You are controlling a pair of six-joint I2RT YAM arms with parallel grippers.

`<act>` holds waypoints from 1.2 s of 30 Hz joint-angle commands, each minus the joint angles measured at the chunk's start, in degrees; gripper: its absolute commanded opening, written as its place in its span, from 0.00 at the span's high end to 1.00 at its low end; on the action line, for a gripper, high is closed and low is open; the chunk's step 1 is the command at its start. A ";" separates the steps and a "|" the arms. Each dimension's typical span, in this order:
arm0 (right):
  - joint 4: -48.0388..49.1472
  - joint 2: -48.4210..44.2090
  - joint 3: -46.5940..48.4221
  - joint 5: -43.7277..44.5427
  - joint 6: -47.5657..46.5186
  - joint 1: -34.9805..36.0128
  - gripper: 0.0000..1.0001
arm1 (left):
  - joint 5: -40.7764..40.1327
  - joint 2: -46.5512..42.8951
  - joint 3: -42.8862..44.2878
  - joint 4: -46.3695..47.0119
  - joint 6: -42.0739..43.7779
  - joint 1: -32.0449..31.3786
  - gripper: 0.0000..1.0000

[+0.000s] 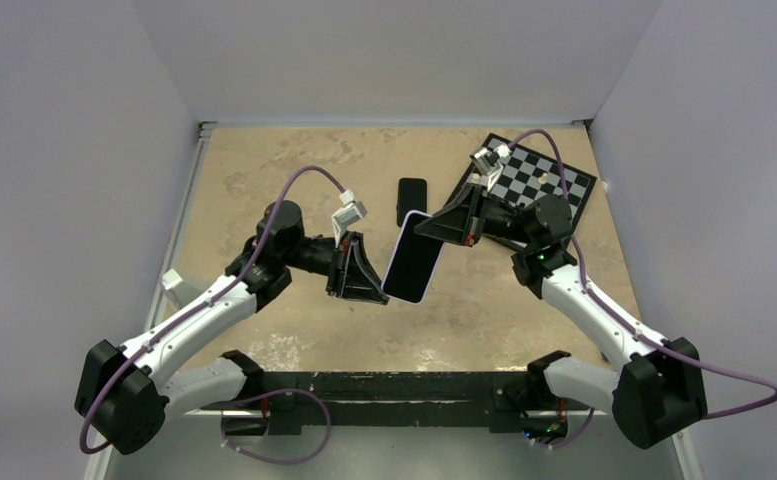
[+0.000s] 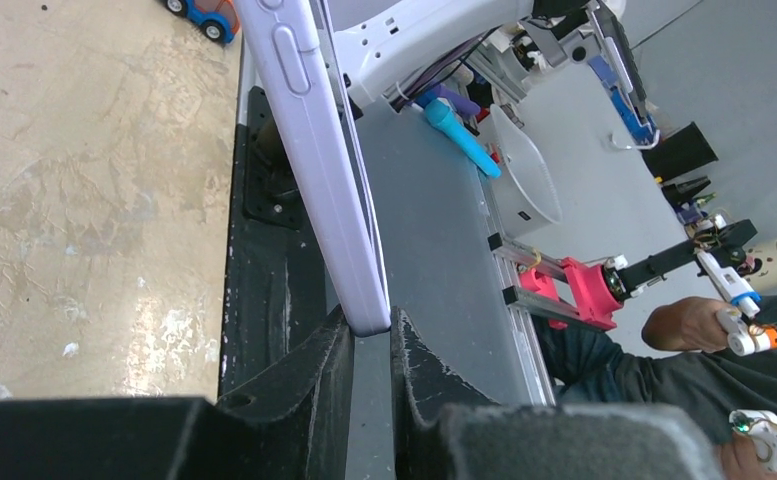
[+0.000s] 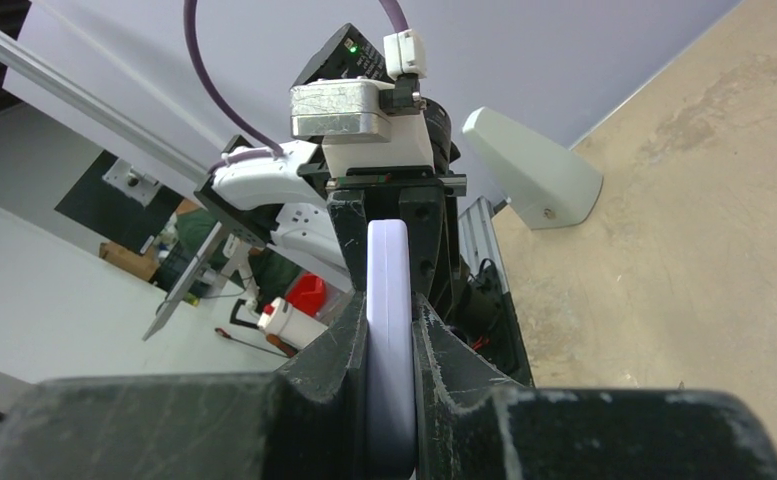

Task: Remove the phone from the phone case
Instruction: Remove the phone case from the phone.

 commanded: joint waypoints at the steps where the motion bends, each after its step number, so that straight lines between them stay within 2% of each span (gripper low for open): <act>1: -0.08 -0.19 2.86 0.25 -1.28 1.39 1.00 | -4.33 -0.87 3.69 2.88 2.20 0.05 0.80; 3: 0.43 0.25 2.72 0.06 -1.01 1.45 1.00 | -3.36 -0.45 3.61 5.49 0.83 0.04 0.84; 5: 1.96 0.94 2.26 -0.44 0.10 1.47 1.00 | -2.12 -0.44 2.52 11.56 -1.57 0.03 0.92; 7: 6.09 2.12 1.59 -1.18 3.24 1.47 1.00 | -1.87 -0.69 1.40 17.03 -3.58 0.06 0.94; 8: 9.18 2.65 0.91 -1.63 5.58 1.47 1.00 | -2.34 -0.80 1.29 17.78 -3.58 0.04 0.95; 10: 16.10 3.23 -0.42 -2.18 10.73 1.40 1.00 | -5.14 -0.55 2.01 13.57 -0.48 0.63 0.96; 11: 18.12 3.12 -0.92 -2.06 12.01 1.42 1.00 | -6.98 -0.26 2.62 8.33 1.18 1.05 0.94; 13: 14.62 1.85 -0.80 -1.54 10.66 1.40 1.00 | -9.14 0.36 3.36 3.50 2.80 1.61 0.82; 14: 9.95 0.86 -0.27 -0.66 7.98 1.33 1.00 | -9.54 0.41 3.46 1.73 3.16 1.66 0.71; 16: -1.78 -0.99 2.15 1.03 -0.55 1.34 1.00 | -10.12 -0.52 3.48 -0.47 3.63 1.62 0.59; 18: -7.89 -1.71 3.84 2.29 -4.48 1.31 1.00 | -10.17 -1.84 3.00 -0.61 3.35 1.61 0.54; 20: -8.23 -1.61 4.21 2.45 -4.76 1.32 1.00 | -10.00 -2.87 2.81 -0.51 2.95 1.62 0.55; 22: -8.12 -1.03 4.33 2.52 -4.71 1.34 1.00 | -9.05 -3.19 2.90 0.32 2.32 1.69 0.67; 24: -7.35 -0.72 4.35 2.50 -4.11 1.35 1.00 | -8.69 -3.20 3.00 0.03 2.42 1.67 0.71; 25: -7.03 -0.43 4.29 2.66 -3.88 1.30 1.00 | -8.50 -3.22 3.00 -0.34 2.65 1.64 0.69; 29: -6.70 0.35 4.85 3.72 -3.45 1.12 1.00 | -5.76 -2.40 2.28 0.69 1.75 1.47 0.49; 31: -6.32 1.03 5.37 4.09 -3.07 0.95 1.00 | -5.58 -2.20 1.75 0.70 1.52 1.42 0.45; 34: -5.46 2.30 5.83 4.18 -2.41 0.66 1.00 | -5.14 -1.75 1.26 0.62 1.37 1.28 0.44; 36: -5.12 2.94 6.31 4.04 -2.29 0.50 1.00 | -4.67 -1.37 1.10 1.32 0.84 1.24 0.55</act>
